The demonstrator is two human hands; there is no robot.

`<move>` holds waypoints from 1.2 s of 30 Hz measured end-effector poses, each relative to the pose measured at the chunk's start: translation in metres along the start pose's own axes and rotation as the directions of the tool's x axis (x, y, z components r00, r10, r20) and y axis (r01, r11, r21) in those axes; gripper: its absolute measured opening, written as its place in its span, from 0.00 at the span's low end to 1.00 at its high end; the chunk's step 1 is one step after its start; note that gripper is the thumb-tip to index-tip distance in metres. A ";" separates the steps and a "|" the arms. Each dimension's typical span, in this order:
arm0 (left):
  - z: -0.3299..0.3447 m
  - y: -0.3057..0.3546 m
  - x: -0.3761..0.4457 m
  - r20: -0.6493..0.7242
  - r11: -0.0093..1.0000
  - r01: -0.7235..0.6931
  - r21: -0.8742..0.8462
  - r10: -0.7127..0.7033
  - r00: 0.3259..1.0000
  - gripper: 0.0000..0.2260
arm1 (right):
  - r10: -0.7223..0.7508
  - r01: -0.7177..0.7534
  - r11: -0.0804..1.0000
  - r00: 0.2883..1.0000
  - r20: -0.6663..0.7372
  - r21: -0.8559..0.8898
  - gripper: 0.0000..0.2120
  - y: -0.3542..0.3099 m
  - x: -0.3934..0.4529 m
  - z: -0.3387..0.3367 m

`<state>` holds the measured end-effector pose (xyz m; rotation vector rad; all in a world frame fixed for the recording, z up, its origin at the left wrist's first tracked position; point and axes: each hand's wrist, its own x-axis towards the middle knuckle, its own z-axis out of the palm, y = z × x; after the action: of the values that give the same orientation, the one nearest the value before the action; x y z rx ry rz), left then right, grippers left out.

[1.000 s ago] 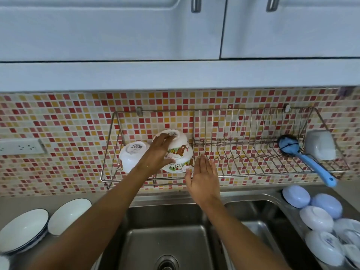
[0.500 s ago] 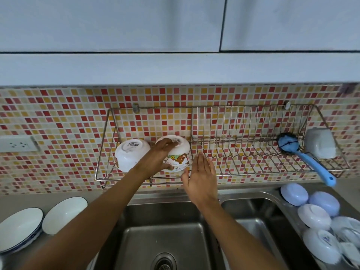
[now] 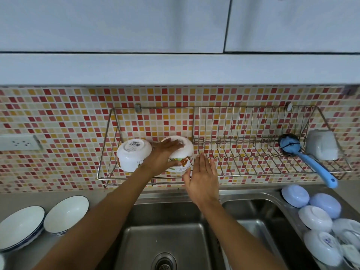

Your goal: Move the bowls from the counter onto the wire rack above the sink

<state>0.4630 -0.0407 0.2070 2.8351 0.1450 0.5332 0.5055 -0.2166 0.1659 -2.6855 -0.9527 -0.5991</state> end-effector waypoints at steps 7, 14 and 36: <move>-0.011 -0.006 -0.013 -0.026 0.984 0.174 0.027 -0.174 0.984 0.32 | 0.003 -0.002 1.000 1.000 -0.011 0.021 0.30 0.000 0.000 -0.002; -0.017 -0.046 -0.063 -0.163 0.914 0.388 0.120 -0.368 0.915 0.27 | 0.006 -0.005 1.000 0.999 -0.033 0.027 0.31 0.003 0.001 0.001; 0.004 -0.048 -0.227 -0.111 0.918 0.360 0.166 -0.346 0.932 0.30 | -0.024 0.030 0.964 0.999 -0.028 0.264 0.35 -0.075 -0.082 0.022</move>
<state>0.2514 -0.0282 0.1125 2.8613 0.7434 0.5754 0.4058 -0.1968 0.1149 -2.4281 -0.9879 -0.4714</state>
